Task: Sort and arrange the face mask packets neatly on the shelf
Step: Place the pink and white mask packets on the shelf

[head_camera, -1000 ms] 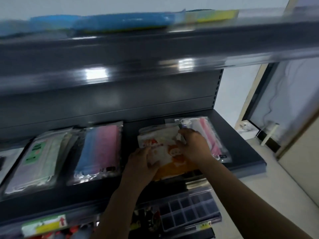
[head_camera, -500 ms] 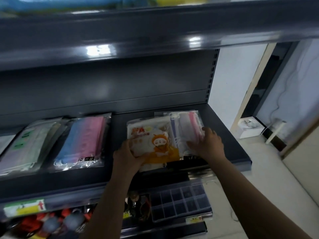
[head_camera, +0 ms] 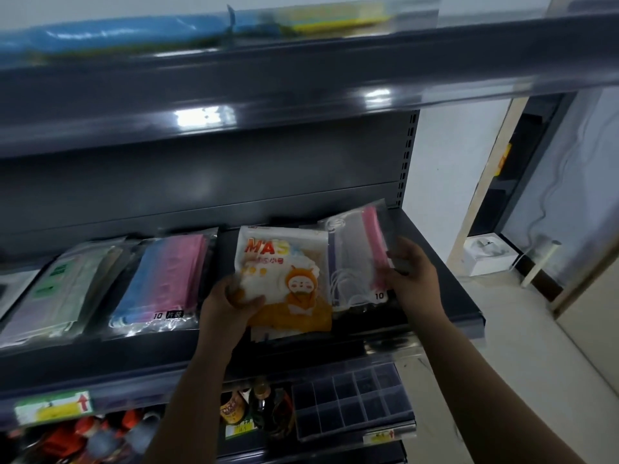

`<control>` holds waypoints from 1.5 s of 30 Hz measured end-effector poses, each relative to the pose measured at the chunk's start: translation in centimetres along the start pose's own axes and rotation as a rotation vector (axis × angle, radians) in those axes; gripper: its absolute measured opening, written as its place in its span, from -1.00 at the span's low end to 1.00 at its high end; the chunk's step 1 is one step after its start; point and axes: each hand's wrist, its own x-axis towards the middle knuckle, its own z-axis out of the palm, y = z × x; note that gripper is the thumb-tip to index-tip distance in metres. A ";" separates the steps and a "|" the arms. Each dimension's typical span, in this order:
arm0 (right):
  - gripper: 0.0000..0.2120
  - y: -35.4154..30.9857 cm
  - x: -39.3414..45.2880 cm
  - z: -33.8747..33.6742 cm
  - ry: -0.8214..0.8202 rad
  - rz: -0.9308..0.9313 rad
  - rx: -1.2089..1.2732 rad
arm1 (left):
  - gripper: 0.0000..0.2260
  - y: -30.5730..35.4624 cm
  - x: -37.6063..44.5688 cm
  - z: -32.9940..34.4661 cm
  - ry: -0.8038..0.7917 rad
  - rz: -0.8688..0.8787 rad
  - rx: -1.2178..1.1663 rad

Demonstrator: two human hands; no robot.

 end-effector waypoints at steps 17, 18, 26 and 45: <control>-0.15 -2.2 -5.2 9.4 -0.132 -0.088 0.570 | -0.70 -1.9 -3.3 -12.8 0.196 0.172 -0.641; -0.12 -2.4 -5.8 10.9 -0.164 -0.088 0.582 | -0.70 -2.4 -3.6 -14.3 0.227 0.172 -0.651; -0.06 -3.4 -13.2 24.0 -0.380 -0.031 0.512 | -0.54 -6.3 -7.5 -26.7 0.431 0.148 -0.679; -0.18 -3.5 -28.5 45.7 -0.534 0.065 0.476 | -0.67 -16.4 -13.3 -49.8 0.644 0.126 -0.640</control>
